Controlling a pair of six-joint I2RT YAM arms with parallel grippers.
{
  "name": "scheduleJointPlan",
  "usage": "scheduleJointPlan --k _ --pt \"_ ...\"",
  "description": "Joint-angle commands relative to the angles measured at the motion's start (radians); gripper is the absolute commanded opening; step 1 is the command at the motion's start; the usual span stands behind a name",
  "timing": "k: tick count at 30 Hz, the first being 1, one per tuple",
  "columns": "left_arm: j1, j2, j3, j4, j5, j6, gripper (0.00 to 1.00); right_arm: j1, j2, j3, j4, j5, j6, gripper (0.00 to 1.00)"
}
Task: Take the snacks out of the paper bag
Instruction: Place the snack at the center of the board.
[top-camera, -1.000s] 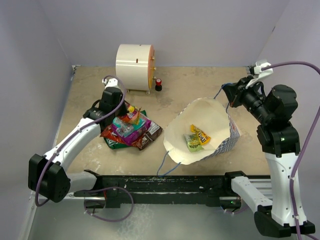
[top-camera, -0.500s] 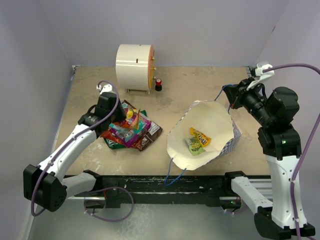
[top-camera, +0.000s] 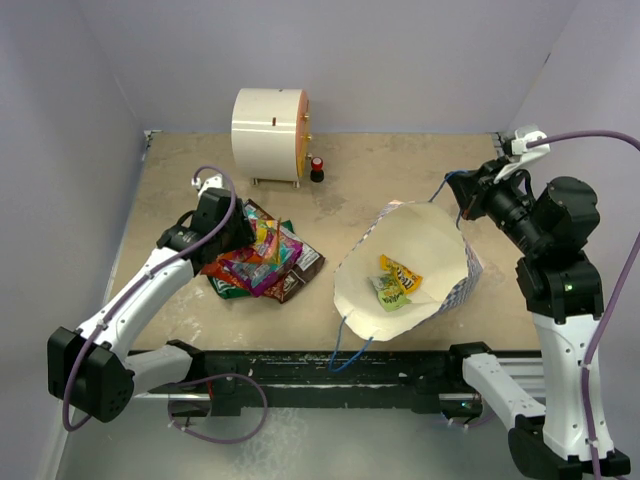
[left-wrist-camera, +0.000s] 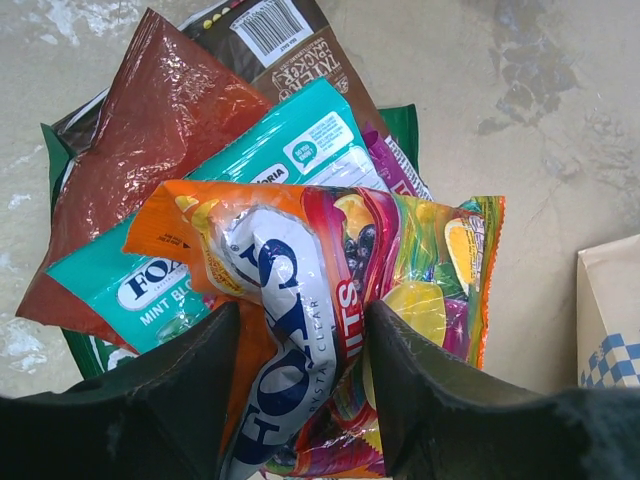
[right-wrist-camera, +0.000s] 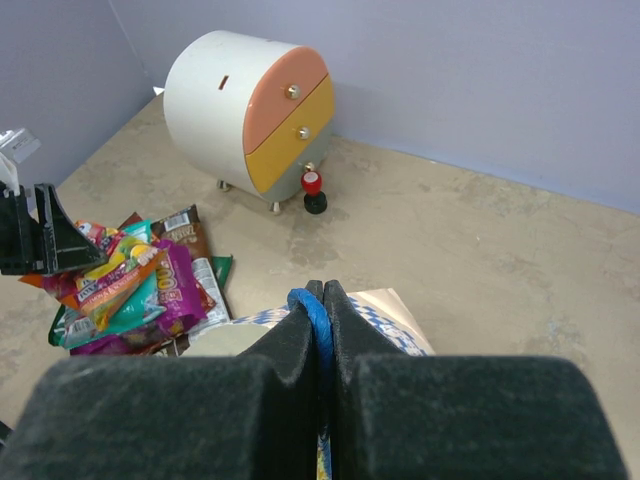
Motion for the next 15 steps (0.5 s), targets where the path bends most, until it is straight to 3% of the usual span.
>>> scheduleJointPlan --k 1,5,10,15 --pt "-0.001 0.033 -0.03 -0.157 0.008 -0.02 0.56 0.003 -0.012 0.004 0.049 0.015 -0.001 0.0" --pt "-0.002 0.022 0.005 -0.186 -0.01 -0.021 0.58 0.002 -0.008 0.007 0.057 0.014 -0.001 0.0" --pt "-0.001 0.002 0.129 -0.252 -0.043 0.008 0.8 0.002 0.001 0.011 0.063 0.009 -0.001 0.0" --pt "-0.002 -0.034 0.244 -0.305 -0.082 0.027 0.89 0.002 0.008 0.008 0.067 0.006 -0.001 0.0"
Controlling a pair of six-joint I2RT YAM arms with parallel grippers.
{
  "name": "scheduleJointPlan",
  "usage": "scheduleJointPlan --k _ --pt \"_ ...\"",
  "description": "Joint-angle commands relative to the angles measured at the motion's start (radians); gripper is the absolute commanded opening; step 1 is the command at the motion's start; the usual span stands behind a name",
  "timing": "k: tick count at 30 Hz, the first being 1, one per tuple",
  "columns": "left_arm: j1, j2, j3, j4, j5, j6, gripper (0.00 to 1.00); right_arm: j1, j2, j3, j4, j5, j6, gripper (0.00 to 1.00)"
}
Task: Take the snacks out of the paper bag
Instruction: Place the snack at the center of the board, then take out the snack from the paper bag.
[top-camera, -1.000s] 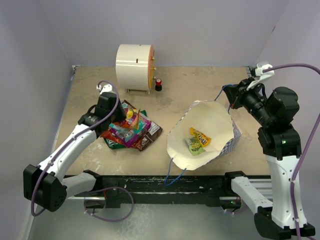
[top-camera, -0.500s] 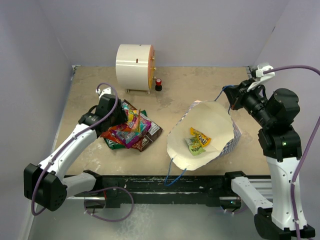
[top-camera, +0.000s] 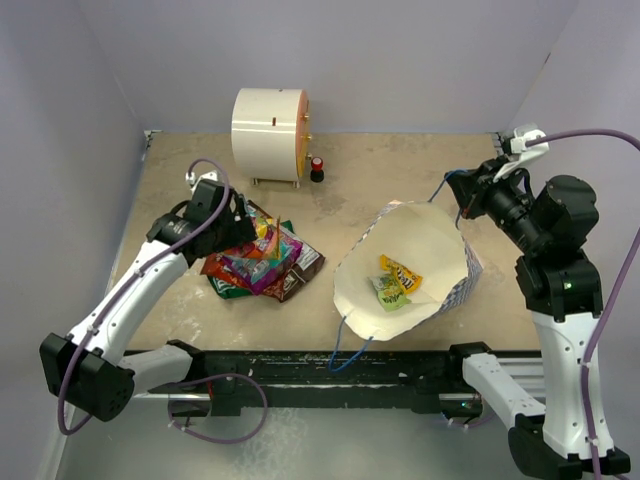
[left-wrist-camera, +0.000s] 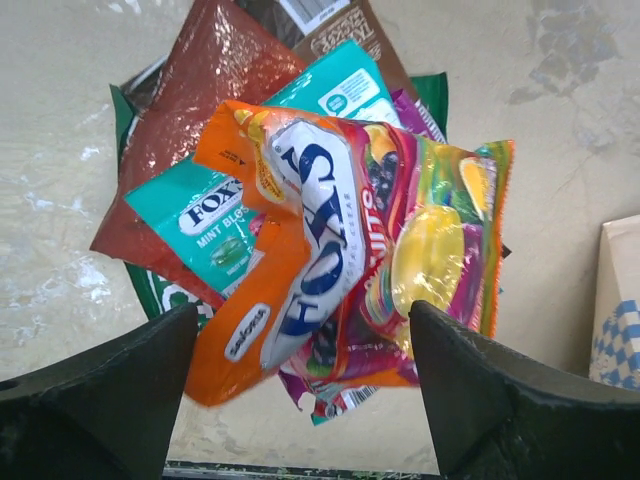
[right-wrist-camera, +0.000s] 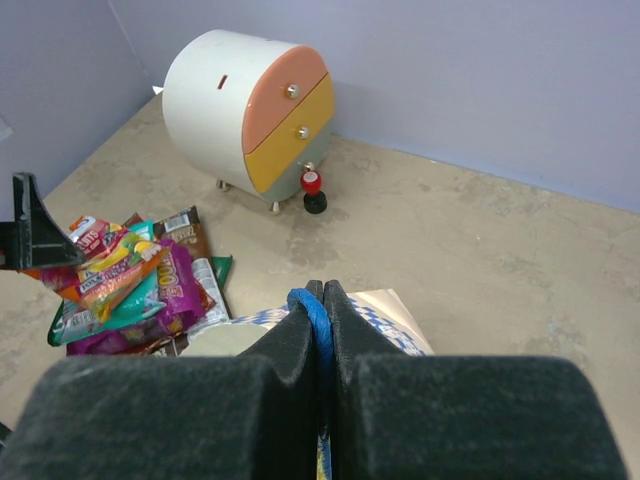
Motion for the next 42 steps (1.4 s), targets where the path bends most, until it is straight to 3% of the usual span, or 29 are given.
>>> scheduleJointPlan --k 1,6,9,13,16,22,27,32,38,42 --pt "-0.001 -0.045 0.124 -0.088 -0.052 0.031 0.9 0.002 0.005 0.008 0.067 0.006 -0.002 0.0" --pt "-0.001 -0.065 0.226 -0.067 -0.021 0.107 0.97 0.002 0.011 0.006 0.081 -0.012 0.006 0.0" --pt "-0.001 -0.072 0.288 0.028 0.131 0.187 0.96 0.002 0.016 0.005 0.11 -0.078 0.013 0.0" --pt "-0.017 -0.122 0.249 0.271 0.377 0.207 0.94 0.003 0.021 -0.011 0.166 -0.271 -0.038 0.0" --pt "-0.095 -0.125 0.223 0.374 0.443 0.182 0.94 0.002 0.004 -0.068 0.169 -0.478 -0.125 0.0" --pt "-0.402 -0.155 0.12 0.502 0.379 0.242 0.87 0.002 -0.103 -0.187 0.146 -0.43 -0.074 0.0" --pt "-0.703 -0.16 0.084 0.509 0.237 0.438 0.81 0.002 -0.122 -0.187 0.152 -0.376 -0.004 0.0" --pt "-0.949 -0.019 0.149 0.466 0.082 0.637 0.73 0.002 -0.096 -0.142 0.123 -0.366 0.023 0.0" --pt "-1.002 0.175 0.087 0.697 -0.006 0.689 0.62 0.002 -0.076 -0.082 0.127 -0.368 0.047 0.0" --pt "-1.002 0.351 0.125 0.77 -0.132 0.764 0.51 0.002 -0.074 -0.063 0.119 -0.383 0.044 0.0"
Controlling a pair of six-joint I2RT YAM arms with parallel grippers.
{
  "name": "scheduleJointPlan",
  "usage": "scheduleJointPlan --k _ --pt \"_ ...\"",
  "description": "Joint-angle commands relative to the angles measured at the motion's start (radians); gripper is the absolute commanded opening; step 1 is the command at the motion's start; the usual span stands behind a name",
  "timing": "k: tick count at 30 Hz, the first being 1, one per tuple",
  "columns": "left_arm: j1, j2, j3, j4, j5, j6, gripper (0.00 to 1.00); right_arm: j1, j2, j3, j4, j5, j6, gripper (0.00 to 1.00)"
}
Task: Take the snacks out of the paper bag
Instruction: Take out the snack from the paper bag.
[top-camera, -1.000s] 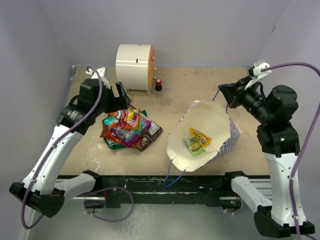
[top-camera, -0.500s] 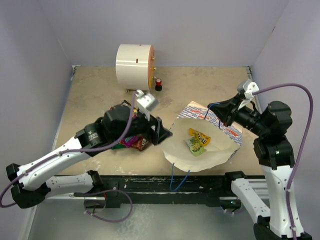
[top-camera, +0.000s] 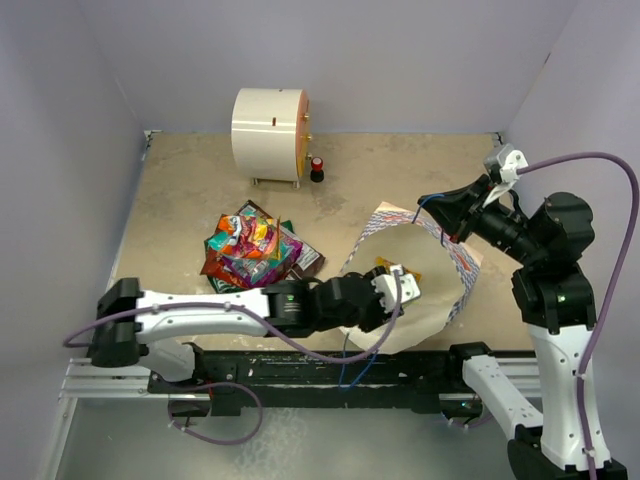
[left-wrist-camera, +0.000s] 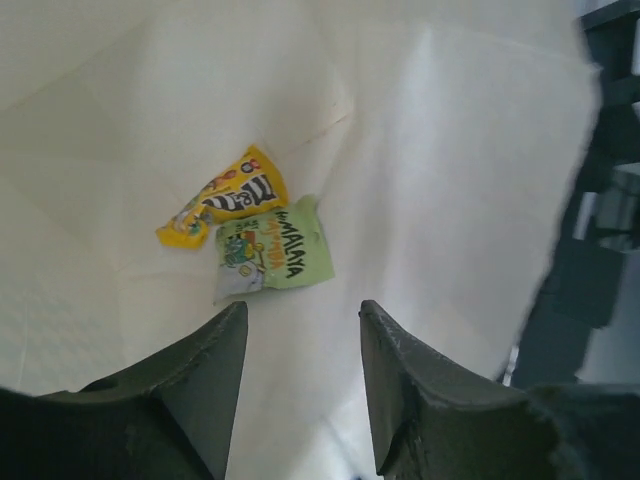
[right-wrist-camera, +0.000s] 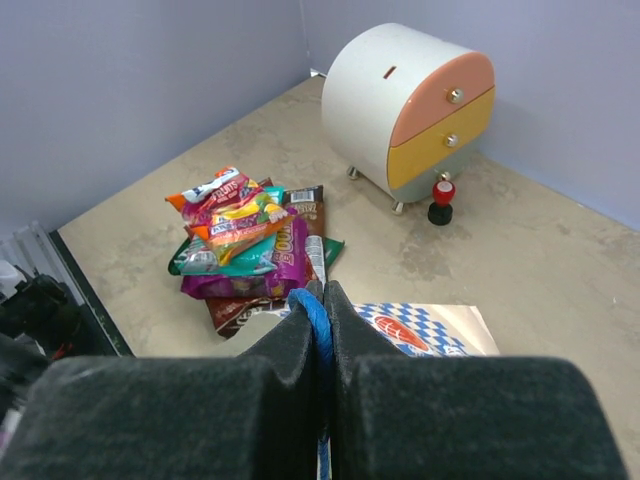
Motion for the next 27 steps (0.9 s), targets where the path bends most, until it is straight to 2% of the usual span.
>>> scheduleJointPlan --k 1,4,9,17,20,27 --pt "-0.003 0.148 0.045 0.175 -0.173 0.134 0.5 0.0 0.0 0.062 0.013 -0.015 0.011 0.0" --pt "0.005 0.248 0.068 0.219 -0.213 0.177 0.43 0.0 -0.002 0.075 -0.005 -0.012 -0.005 0.0" --pt "0.04 0.379 0.133 0.226 -0.224 0.179 0.43 0.0 -0.001 0.092 -0.007 -0.017 -0.017 0.0" --pt "0.1 0.546 0.289 0.071 -0.227 0.115 0.57 0.0 0.01 0.103 -0.019 -0.021 -0.019 0.0" --pt "0.109 0.579 0.316 0.01 -0.222 0.085 0.7 0.0 0.015 0.103 -0.011 -0.023 -0.02 0.0" --pt "0.151 0.66 0.394 -0.134 -0.211 0.029 0.82 0.001 0.033 0.103 0.01 -0.035 -0.025 0.0"
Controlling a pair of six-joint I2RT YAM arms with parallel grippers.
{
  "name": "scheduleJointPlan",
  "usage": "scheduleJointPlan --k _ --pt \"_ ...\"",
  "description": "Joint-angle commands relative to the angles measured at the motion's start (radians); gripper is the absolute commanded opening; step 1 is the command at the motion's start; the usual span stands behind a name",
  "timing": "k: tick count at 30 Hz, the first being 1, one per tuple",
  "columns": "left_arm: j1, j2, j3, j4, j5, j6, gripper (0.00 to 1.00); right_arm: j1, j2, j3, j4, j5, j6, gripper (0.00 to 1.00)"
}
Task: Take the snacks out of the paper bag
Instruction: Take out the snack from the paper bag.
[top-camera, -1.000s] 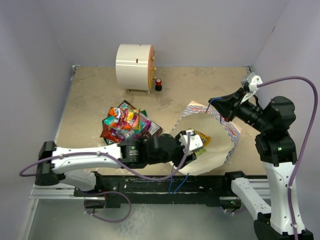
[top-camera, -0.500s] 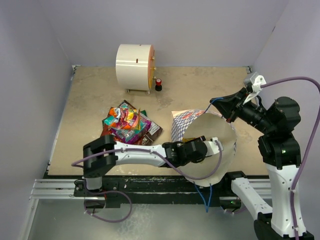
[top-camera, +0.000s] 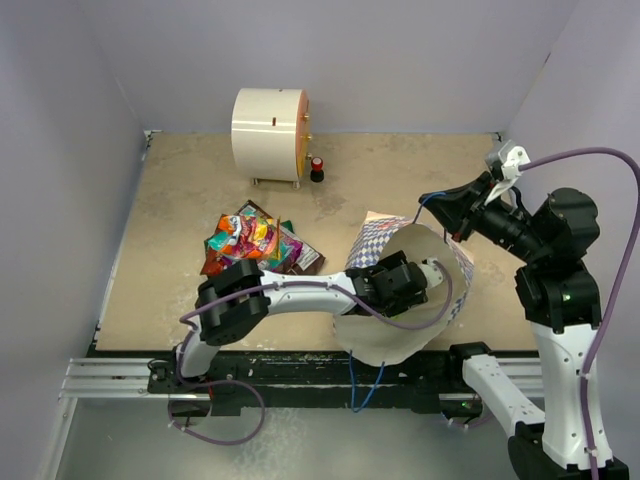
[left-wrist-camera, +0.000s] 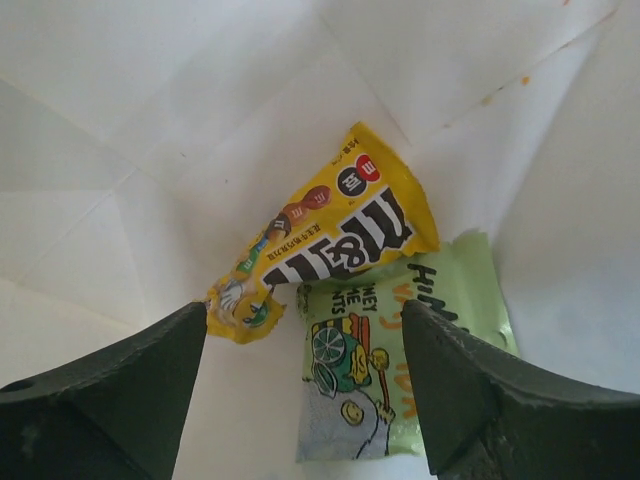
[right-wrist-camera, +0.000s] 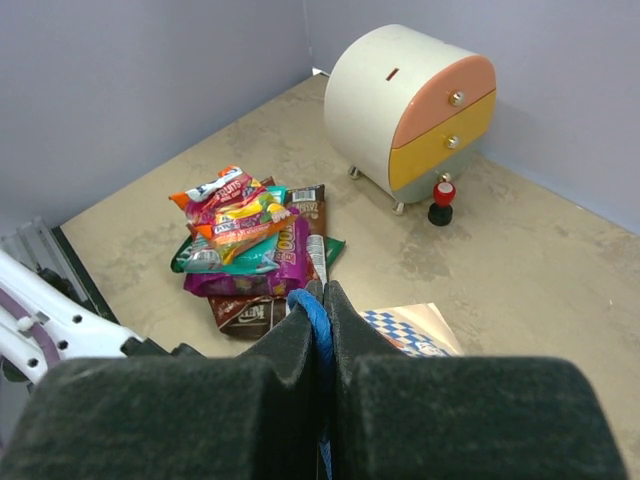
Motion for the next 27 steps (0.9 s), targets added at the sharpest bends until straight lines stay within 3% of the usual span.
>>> scheduleJointPlan --k 1,4,7,18,22,27 --pt "0.034 0.065 0.11 -0.118 -0.001 -0.057 0.83 0.001 0.012 0.043 0.061 -0.032 -0.011 0.0" --pt "0.056 0.11 0.148 -0.145 -0.001 -0.042 0.84 0.0 0.017 0.052 0.063 -0.034 -0.016 0.0" --pt "0.078 0.13 0.16 -0.141 0.014 -0.016 0.78 0.0 0.02 0.064 0.063 -0.036 -0.02 0.0" --pt "0.083 0.105 0.205 -0.203 0.106 0.043 0.17 0.0 -0.005 0.043 0.085 -0.006 -0.026 0.0" --pt "0.079 0.035 0.194 -0.232 0.146 0.041 0.05 0.001 -0.011 0.033 0.088 0.023 -0.026 0.0" --pt "0.075 -0.086 0.178 -0.287 0.21 0.026 0.0 0.001 -0.015 0.021 0.091 0.1 -0.026 0.0"
